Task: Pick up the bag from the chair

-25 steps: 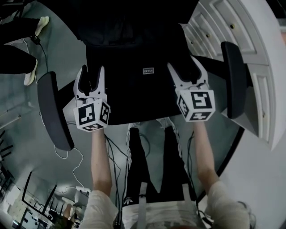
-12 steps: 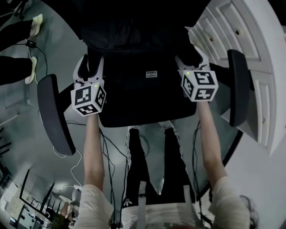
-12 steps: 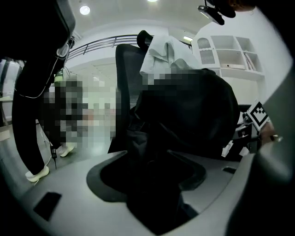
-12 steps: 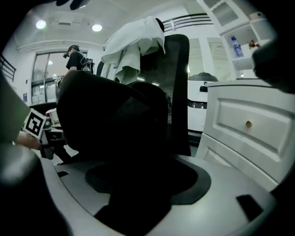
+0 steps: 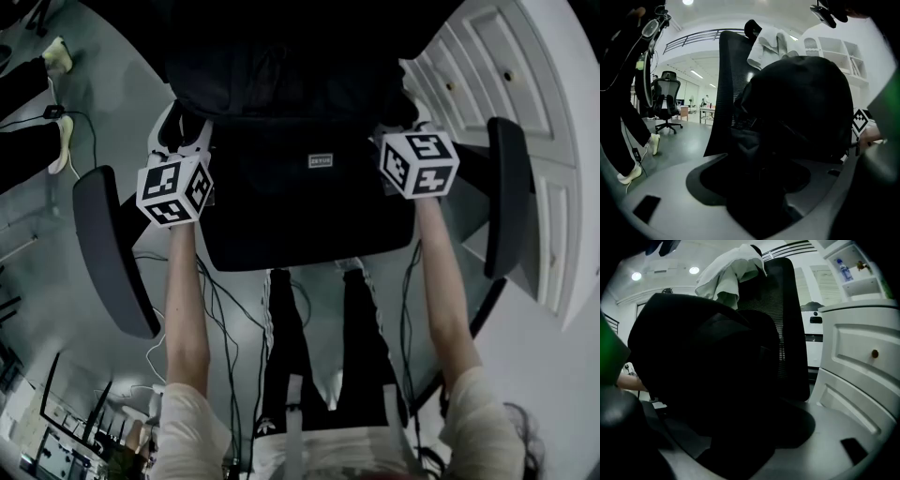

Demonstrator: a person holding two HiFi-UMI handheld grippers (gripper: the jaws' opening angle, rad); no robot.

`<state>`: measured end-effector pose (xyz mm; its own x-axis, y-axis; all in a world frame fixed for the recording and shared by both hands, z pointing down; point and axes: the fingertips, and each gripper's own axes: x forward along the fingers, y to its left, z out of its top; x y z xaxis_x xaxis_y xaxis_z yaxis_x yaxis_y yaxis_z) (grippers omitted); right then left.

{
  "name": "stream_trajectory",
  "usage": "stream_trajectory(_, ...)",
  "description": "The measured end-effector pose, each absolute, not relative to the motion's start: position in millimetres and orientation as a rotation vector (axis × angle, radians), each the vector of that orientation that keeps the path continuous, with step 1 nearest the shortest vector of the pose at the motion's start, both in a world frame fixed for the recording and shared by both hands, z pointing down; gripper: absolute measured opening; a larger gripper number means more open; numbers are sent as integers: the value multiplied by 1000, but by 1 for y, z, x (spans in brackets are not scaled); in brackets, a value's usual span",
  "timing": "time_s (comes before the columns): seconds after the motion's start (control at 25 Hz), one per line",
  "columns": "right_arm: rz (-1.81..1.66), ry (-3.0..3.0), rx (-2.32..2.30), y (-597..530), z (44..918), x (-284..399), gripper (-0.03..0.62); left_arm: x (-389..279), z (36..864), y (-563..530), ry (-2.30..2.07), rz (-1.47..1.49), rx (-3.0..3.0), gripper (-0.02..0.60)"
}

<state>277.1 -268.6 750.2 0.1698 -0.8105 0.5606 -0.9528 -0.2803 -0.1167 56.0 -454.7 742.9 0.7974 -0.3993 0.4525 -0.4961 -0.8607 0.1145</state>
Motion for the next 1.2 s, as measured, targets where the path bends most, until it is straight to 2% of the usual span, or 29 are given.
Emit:
stream_trajectory(0.36, 779, -1690, 2112, -286, 757, 274, 278, 71, 749, -456, -672, 688, 2803, 259)
stream_trajectory(0.48, 770, -1695, 2101, -287, 759, 272, 236, 74, 750, -454, -670, 703, 2821, 222)
stream_trajectory(0.64, 764, -1706, 2080, -287, 764, 269, 183, 80, 752, -448, -665, 737, 2853, 127)
stream_trajectory(0.76, 764, -1716, 2062, -286, 764, 268, 158, 84, 752, -442, -661, 757, 2886, 84)
stream_trajectory(1.2, 766, -1720, 2066, -282, 762, 261, 129, 83, 753, -435, -630, 785, 2904, 54)
